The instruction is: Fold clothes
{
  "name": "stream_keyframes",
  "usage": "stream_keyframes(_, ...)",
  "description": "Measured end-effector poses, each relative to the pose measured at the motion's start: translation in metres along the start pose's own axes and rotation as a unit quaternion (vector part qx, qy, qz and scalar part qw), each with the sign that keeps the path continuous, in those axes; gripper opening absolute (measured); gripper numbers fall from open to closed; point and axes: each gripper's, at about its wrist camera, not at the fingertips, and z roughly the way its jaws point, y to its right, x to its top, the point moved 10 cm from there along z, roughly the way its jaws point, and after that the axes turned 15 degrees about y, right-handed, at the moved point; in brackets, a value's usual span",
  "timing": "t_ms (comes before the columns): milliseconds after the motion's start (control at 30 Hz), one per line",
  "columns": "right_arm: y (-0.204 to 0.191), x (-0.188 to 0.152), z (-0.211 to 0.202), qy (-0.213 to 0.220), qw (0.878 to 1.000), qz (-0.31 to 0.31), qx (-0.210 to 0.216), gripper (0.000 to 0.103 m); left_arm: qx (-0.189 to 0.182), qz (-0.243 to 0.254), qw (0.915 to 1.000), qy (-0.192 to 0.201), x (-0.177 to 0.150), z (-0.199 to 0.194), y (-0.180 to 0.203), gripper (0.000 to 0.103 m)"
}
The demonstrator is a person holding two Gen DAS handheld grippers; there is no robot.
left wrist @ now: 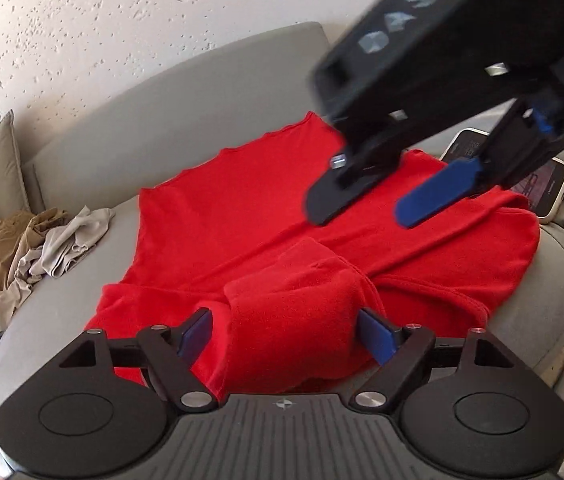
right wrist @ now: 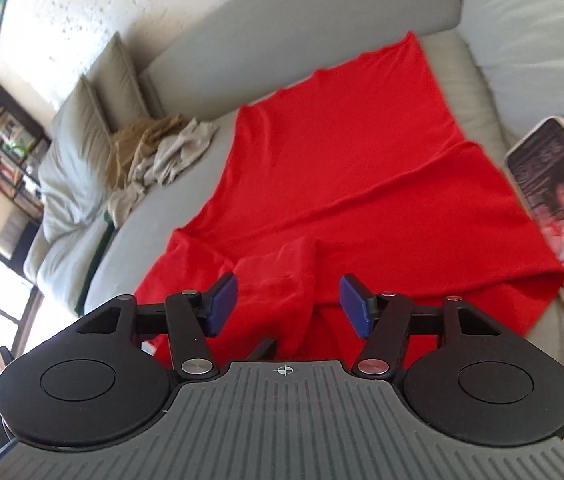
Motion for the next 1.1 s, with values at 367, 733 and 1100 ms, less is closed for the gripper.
stream_keyframes(367,-0.036,-0.024,0.102,-0.103,0.989,-0.084,-0.071,0.051,0.002,-0.032,0.9995,-0.001,-0.016,0.002,-0.001,0.082)
stream_keyframes(733,-0.052,0.026,0.087,0.006,0.991,-0.116,-0.072,0.004,0.02,-0.108,0.9933,0.034,-0.015,-0.002,-0.027,0.082)
stream_keyframes(1100,0.035,0.11,-0.042,0.268,0.951,-0.077,-0.134,0.004,0.055,-0.185,0.9812,0.01,-0.007,-0.028,-0.068,0.084)
